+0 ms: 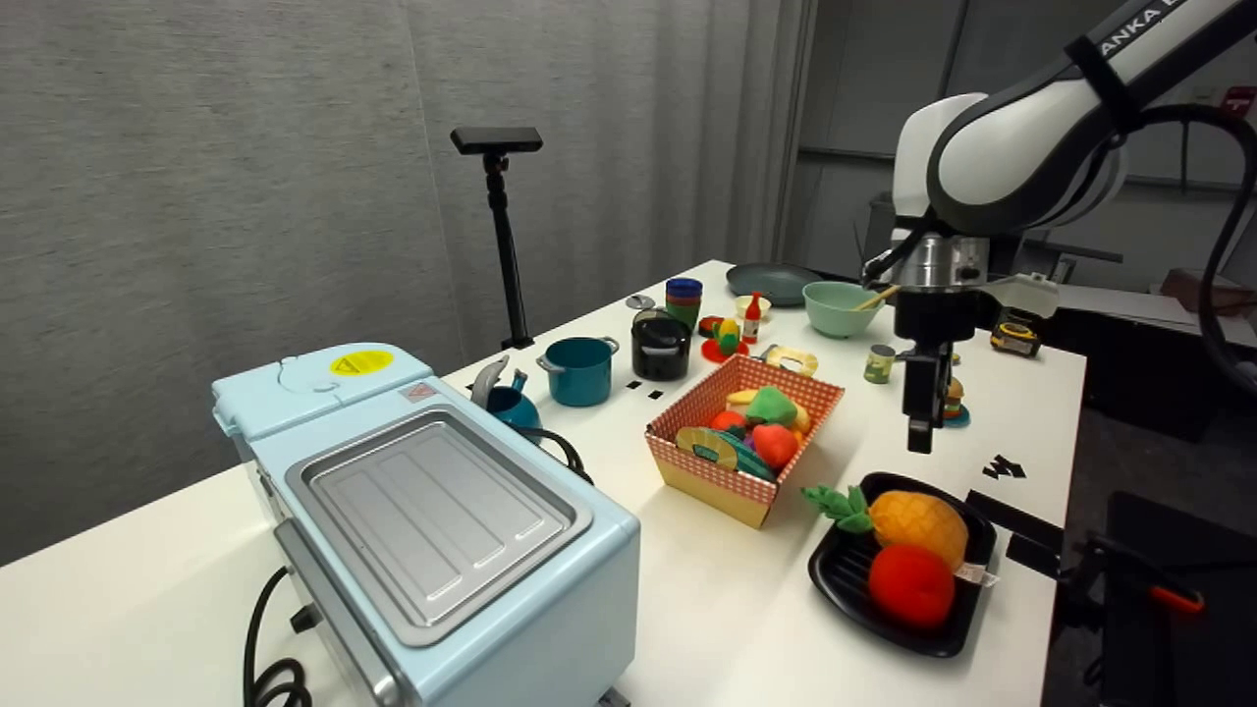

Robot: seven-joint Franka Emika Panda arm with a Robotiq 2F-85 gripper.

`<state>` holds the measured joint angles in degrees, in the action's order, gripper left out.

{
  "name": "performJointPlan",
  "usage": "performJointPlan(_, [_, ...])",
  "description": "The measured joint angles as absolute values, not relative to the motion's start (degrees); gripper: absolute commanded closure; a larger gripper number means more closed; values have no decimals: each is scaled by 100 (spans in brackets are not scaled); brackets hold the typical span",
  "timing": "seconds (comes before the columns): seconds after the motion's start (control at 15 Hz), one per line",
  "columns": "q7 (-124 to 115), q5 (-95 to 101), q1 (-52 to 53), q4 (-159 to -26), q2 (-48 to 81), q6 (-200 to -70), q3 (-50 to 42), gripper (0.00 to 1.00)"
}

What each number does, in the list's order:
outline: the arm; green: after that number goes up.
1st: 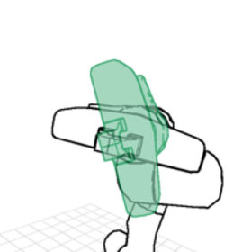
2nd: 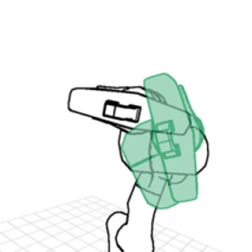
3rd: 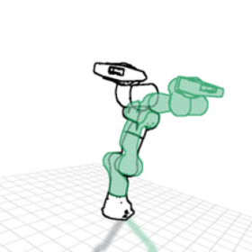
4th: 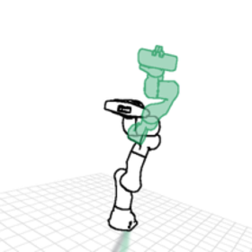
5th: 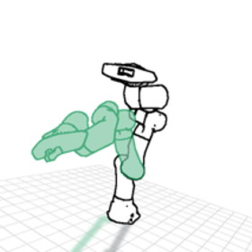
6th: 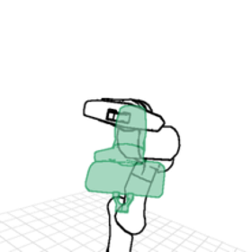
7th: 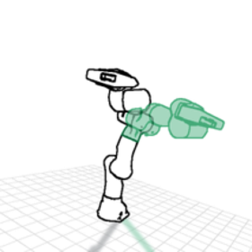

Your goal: Pick up the pineapple plush toy from the basket and put it on the black tray.

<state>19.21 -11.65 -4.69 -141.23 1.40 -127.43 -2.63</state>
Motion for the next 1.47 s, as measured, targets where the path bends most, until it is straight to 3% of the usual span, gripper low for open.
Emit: performJointPlan(1.47, [2133,-1175,337,-14238,-1623,-14584,-159,0])
